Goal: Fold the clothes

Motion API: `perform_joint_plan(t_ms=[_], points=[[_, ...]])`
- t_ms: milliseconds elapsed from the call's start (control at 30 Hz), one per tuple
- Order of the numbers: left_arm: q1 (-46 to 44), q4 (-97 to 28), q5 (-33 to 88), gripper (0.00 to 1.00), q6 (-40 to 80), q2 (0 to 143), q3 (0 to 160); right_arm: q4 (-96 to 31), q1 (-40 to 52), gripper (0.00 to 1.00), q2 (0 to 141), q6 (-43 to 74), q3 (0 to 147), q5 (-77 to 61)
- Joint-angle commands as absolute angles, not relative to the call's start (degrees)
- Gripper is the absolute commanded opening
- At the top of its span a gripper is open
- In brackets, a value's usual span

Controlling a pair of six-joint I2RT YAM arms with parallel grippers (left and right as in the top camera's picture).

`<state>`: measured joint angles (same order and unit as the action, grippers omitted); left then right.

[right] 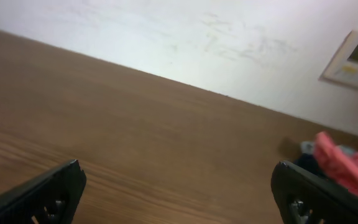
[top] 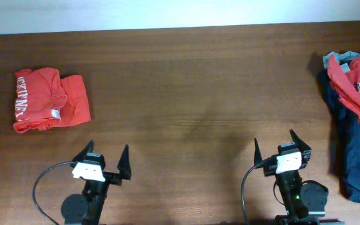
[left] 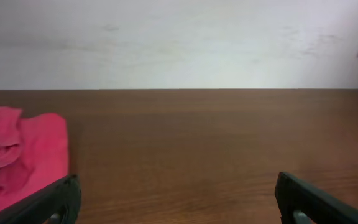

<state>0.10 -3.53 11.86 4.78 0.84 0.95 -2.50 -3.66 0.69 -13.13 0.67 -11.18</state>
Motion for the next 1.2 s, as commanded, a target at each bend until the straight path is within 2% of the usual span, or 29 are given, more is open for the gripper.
perform_joint_plan(t_ms=[0, 67, 233, 367, 467, 600, 733, 833, 967, 1167], points=[[0.27, -2.17, 17.89, 0.99, 4.25, 0.30, 0.58, -3.07, -3.84, 0.99, 0.23, -2.42, 0.34, -12.60], [0.27, -1.21, 21.39, 0.99, 3.20, 0.36, 0.58, -4.10, -3.84, 0.99, 1.32, 2.02, 0.86, -12.53], [0.27, -0.93, 20.67, 0.99, 3.20, 4.99, 3.68, -6.04, -3.84, 0.99, 8.88, 3.51, 7.77, -12.40], [0.27, -0.99, 19.73, 0.99, 2.96, 18.11, 12.69, -9.45, -3.84, 0.99, 24.18, 3.46, 22.00, -13.80], [0.27, -3.51, 19.75, 0.99, 2.96, 31.88, 23.75, -16.95, -3.84, 0.99, 38.41, 3.44, 36.69, -15.94], [0.27, -13.67, 20.18, 0.99, 2.96, 48.29, 40.38, -30.24, -3.84, 0.99, 54.72, 3.29, 55.57, -17.69], [0.12, -29.12, 21.19, 0.99, 2.96, 62.89, 57.49, -42.52, -3.84, 0.99, 68.51, 3.55, 71.46, -19.55], [0.01, -38.22, 26.83, 0.99, 2.98, 70.85, 66.65, -44.66, -3.84, 0.99, 74.02, 3.90, 75.64, -23.94], [0.01, -38.41, 28.86, 0.99, 3.25, 75.18, 67.96, -43.70, -3.86, 0.99, 76.49, 3.49, 75.99, -24.27], [0.08, -37.12, 27.83, 0.99, 3.01, 77.82, 68.73, -46.13, -5.26, 0.99, 77.82, 6.17, 80.82, -10.52]])
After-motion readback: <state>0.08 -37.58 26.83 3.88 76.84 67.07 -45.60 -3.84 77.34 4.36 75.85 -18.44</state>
